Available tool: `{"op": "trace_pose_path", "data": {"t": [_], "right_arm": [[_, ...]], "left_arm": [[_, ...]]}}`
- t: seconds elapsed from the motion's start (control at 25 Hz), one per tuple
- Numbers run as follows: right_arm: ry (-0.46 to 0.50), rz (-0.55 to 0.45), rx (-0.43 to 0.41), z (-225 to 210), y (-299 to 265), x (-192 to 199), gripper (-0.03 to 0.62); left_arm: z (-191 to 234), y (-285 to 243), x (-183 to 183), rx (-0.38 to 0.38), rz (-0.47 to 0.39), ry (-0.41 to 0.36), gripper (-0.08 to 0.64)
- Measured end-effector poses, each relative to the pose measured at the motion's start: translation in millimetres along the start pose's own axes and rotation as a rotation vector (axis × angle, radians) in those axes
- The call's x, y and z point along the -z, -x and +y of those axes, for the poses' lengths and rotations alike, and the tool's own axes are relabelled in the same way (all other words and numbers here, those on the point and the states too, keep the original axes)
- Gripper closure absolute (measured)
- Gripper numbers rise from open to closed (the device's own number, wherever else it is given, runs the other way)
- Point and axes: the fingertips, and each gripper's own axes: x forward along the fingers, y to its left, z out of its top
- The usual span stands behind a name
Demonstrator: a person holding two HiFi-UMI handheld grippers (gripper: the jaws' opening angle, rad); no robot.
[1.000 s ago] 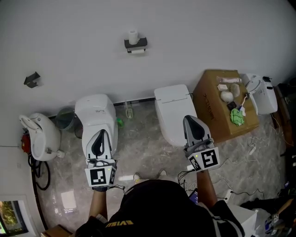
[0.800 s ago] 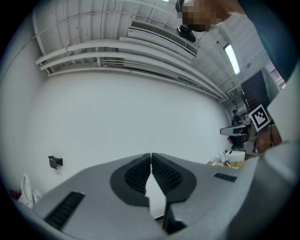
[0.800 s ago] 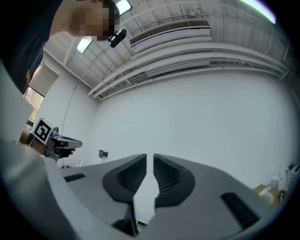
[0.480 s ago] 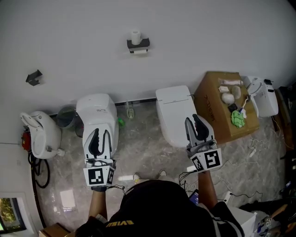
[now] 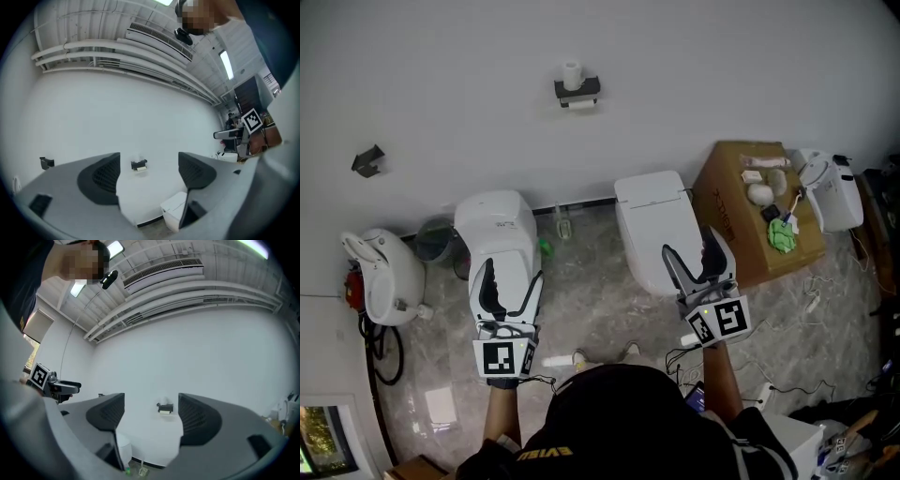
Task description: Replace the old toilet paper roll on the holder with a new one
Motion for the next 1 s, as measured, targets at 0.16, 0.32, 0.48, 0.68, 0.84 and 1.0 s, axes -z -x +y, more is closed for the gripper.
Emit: {"op": "trace_pose_path", "data": {"t": [0.16,0.32,0.48,0.68,0.84,1.0], "right_arm": [[0.003,0.002,0.011,11.0,-1.3,0.4,0.233],[0.02,0.008,0.012,30.2,-3.7,-0.7,0.221],[0.036,0.014,0.026,54.1,-3.8,-0.5,0.219],[0.045,0.022,0.058,79.5,-6.7,1.1,0.219],[0.057,0.049,0.078,97.3,-3.4,8.4,0.219],[0.065,0.077,0.095,99.9,-5.9,15.3,0.219]], "left_arm": [[5.7,6.1,-0.3,0.02,-0.002,-0.035,0.179],[18.6,18.9,4.4,0.028,0.01,-0.043,0.179],[35.5,32.7,-6.0,0.043,-0.042,-0.049,0.179],[61.8,47.8,-0.2,0.062,-0.04,-0.042,0.179],[76.4,55.7,13.2,0.096,-0.029,-0.027,0.179],[87.0,53.7,22.3,0.106,-0.018,-0.008,0.179]]}}
